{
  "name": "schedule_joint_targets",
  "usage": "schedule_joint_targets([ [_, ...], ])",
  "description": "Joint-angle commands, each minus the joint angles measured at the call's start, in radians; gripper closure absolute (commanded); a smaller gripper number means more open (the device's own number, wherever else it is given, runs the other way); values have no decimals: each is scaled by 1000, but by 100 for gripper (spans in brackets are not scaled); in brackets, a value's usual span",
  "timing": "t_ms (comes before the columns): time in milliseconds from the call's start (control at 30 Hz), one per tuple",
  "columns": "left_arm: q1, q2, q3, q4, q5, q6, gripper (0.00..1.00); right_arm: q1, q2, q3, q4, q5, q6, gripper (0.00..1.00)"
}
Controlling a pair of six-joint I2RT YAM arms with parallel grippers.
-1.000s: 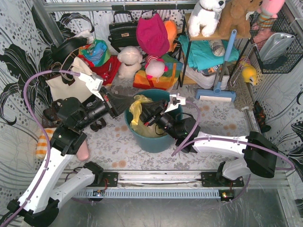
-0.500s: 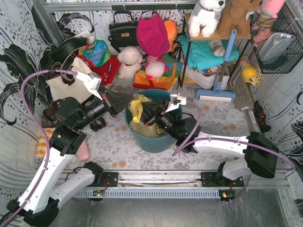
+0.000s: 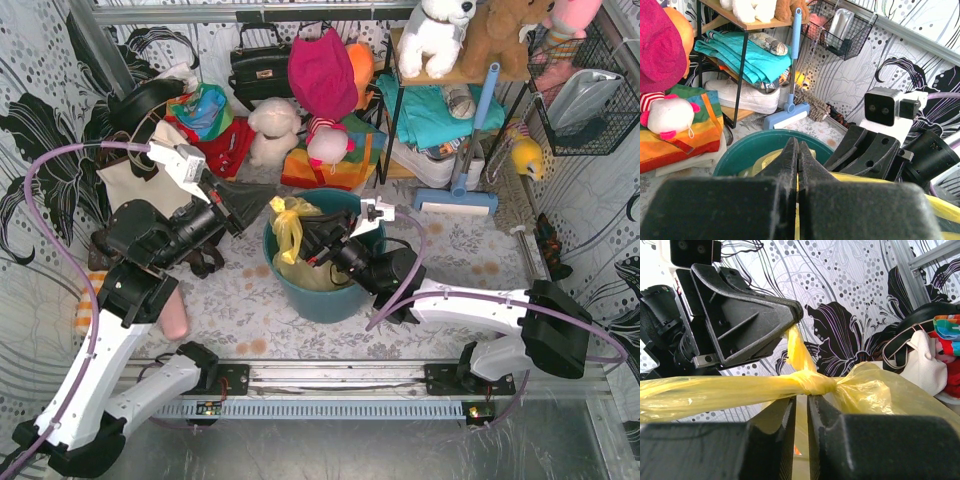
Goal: Tie the trash bag
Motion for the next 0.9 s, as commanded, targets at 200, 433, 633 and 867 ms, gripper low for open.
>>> schedule_joint_targets([
  [200,5,6,10,84,-1,8,100,-2,-137,-47,-53,33,1,61],
  [433,5,6,7,90,7,3,100,-2,-277,-103,-238,32,-10,56],
  [633,5,8,2,116,21,-15,100,-4,-375,-75,-405,68,-87,56],
  [867,5,18,-12,168,60,-59,100,-8,-322,171,-697,102,-189,55],
])
